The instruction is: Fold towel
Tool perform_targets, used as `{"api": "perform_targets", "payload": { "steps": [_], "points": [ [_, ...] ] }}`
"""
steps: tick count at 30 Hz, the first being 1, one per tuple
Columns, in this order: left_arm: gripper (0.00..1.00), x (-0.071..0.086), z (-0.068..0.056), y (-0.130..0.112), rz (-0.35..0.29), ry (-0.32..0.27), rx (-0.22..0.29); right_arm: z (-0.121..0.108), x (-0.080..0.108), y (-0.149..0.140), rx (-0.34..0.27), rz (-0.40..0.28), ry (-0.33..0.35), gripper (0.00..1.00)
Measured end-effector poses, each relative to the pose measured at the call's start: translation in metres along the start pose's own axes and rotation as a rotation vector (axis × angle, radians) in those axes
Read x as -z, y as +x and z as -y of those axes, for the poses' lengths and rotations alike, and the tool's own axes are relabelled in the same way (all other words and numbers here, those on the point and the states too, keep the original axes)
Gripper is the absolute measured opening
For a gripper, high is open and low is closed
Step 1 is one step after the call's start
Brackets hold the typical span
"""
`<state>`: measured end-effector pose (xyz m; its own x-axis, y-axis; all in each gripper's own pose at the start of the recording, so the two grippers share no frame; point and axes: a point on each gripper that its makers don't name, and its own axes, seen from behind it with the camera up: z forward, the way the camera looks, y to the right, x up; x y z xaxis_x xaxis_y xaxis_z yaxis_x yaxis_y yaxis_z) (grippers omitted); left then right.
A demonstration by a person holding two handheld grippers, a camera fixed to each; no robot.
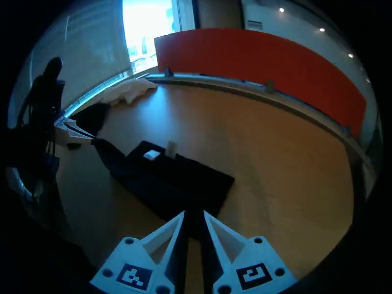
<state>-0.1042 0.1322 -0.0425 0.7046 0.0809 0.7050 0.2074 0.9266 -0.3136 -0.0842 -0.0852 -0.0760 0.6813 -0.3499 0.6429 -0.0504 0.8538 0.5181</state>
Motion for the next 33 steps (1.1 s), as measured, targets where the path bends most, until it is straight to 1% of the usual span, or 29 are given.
{"api": "perform_targets", "payload": {
  "steps": [6,11,15,25,33],
  "points": [
    [0.04,-0.02,0.005,0.004,0.016,-0.006,-0.005,-0.009,-0.014,0.0,-0.013,0.019,-0.009,0.12],
    [0.04,-0.033,0.01,0.001,0.034,-0.002,-0.022,-0.011,-0.024,-0.005,-0.032,0.034,-0.008,0.12],
    [0.04,-0.044,0.014,-0.002,0.042,0.002,-0.027,-0.014,-0.034,-0.009,-0.05,0.049,-0.007,0.13],
    [0.04,-0.078,0.023,-0.006,0.058,0.009,0.002,-0.022,-0.064,-0.013,-0.1,0.073,-0.021,0.13],
    [0.06,-0.095,0.031,-0.007,0.066,0.018,0.033,-0.029,-0.08,-0.012,-0.133,0.078,-0.046,0.14]
  ]
}}
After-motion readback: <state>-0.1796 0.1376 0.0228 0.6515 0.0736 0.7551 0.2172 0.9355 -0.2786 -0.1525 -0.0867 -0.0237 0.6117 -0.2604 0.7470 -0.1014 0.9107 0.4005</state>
